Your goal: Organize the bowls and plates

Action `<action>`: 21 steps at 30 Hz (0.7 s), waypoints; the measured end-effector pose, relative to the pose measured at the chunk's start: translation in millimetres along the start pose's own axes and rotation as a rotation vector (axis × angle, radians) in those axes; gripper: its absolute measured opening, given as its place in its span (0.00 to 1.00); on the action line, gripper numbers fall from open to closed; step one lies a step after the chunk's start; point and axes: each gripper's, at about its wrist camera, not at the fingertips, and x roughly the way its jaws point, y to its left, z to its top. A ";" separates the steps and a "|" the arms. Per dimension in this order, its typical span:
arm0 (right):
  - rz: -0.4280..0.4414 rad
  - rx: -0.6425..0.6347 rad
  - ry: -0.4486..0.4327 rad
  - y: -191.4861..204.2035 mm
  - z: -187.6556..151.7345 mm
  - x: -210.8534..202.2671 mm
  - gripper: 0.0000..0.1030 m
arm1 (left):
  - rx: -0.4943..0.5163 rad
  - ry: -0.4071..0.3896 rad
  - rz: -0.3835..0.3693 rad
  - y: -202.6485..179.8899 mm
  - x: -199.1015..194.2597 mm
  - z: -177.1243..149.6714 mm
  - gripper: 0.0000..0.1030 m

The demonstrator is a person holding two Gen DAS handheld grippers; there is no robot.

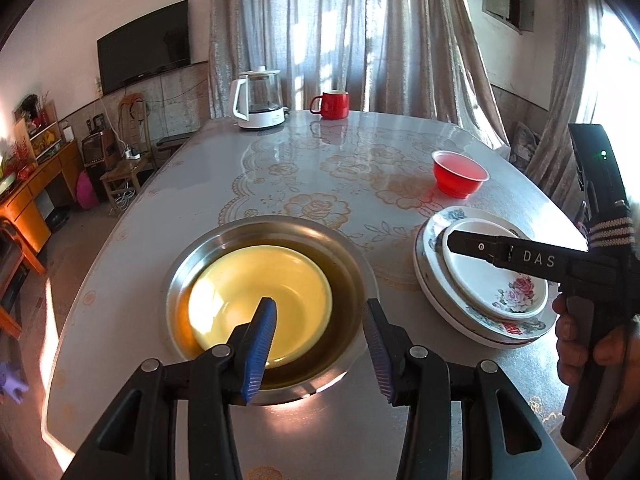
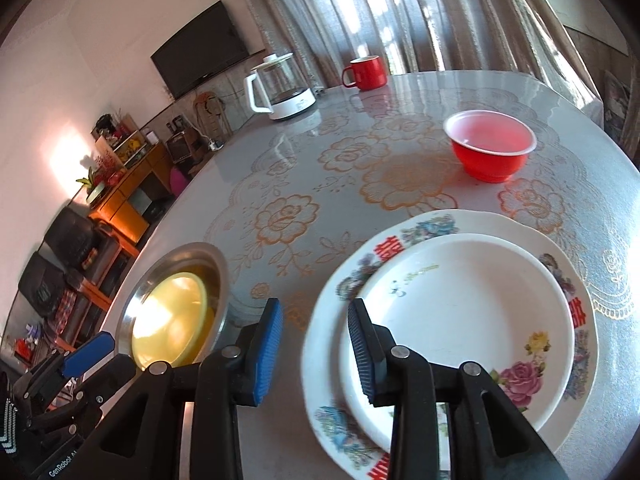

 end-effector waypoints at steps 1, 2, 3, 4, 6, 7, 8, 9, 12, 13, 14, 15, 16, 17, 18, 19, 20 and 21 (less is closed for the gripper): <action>-0.003 0.009 -0.003 -3.8 0.0 -1.7 0.33 | 0.007 0.001 -0.002 -2.4 0.5 0.8 0.44; -0.006 0.017 -0.006 -7.1 -0.2 -3.6 0.33 | 0.014 0.000 -0.002 -5.2 0.9 1.3 0.44; -0.008 0.024 -0.009 -10.1 -0.6 -5.6 0.33 | 0.021 0.000 -0.002 -7.4 1.3 1.6 0.44; -0.012 0.031 -0.014 -13.2 -0.6 -7.4 0.34 | 0.030 -0.001 -0.001 -9.4 2.1 2.6 0.44; -0.019 0.048 -0.022 -20.2 -0.9 -11.5 0.35 | 0.048 -0.005 0.005 -14.6 2.8 4.0 0.44; -0.023 0.058 -0.027 -23.8 -0.9 -13.6 0.35 | 0.056 -0.006 0.006 -16.8 3.0 4.5 0.44; -0.027 0.067 -0.031 -27.1 -0.9 -15.4 0.36 | 0.062 -0.006 0.005 -18.5 3.3 4.9 0.44; -0.030 0.074 -0.032 -30.0 -0.4 -16.2 0.36 | 0.066 -0.006 0.005 -19.6 3.6 5.6 0.44; -0.043 0.102 -0.039 -40.8 -1.7 -19.7 0.36 | 0.080 -0.006 0.003 -25.3 4.8 7.5 0.45; -0.046 0.109 -0.040 -43.0 -2.1 -20.5 0.36 | 0.086 -0.006 0.002 -27.0 5.0 8.0 0.45; -0.050 0.116 -0.041 -46.2 -2.8 -21.7 0.36 | 0.093 -0.007 0.002 -28.7 5.0 8.3 0.45; -0.054 0.122 -0.042 -48.7 -3.1 -22.8 0.36 | 0.101 -0.008 0.003 -30.9 5.4 9.1 0.45; -0.058 0.129 -0.043 -51.5 -3.8 -23.8 0.36 | 0.108 -0.010 0.003 -33.1 5.9 9.9 0.45; -0.061 0.136 -0.044 -54.4 -4.0 -24.4 0.36 | 0.116 -0.012 0.002 -35.5 5.9 10.7 0.45; -0.064 0.142 -0.045 -57.2 -4.0 -24.8 0.36 | 0.122 -0.013 0.000 -37.4 5.8 11.1 0.45; -0.068 0.148 -0.046 -60.0 -4.3 -25.7 0.36 | 0.128 -0.015 -0.001 -39.6 5.8 11.7 0.45; -0.071 0.154 -0.048 -62.5 -4.8 -26.9 0.36 | 0.134 -0.016 -0.003 -41.9 5.8 12.2 0.45; -0.074 0.158 -0.050 -64.3 -5.2 -27.7 0.36 | 0.142 -0.017 -0.005 -44.8 6.1 12.6 0.45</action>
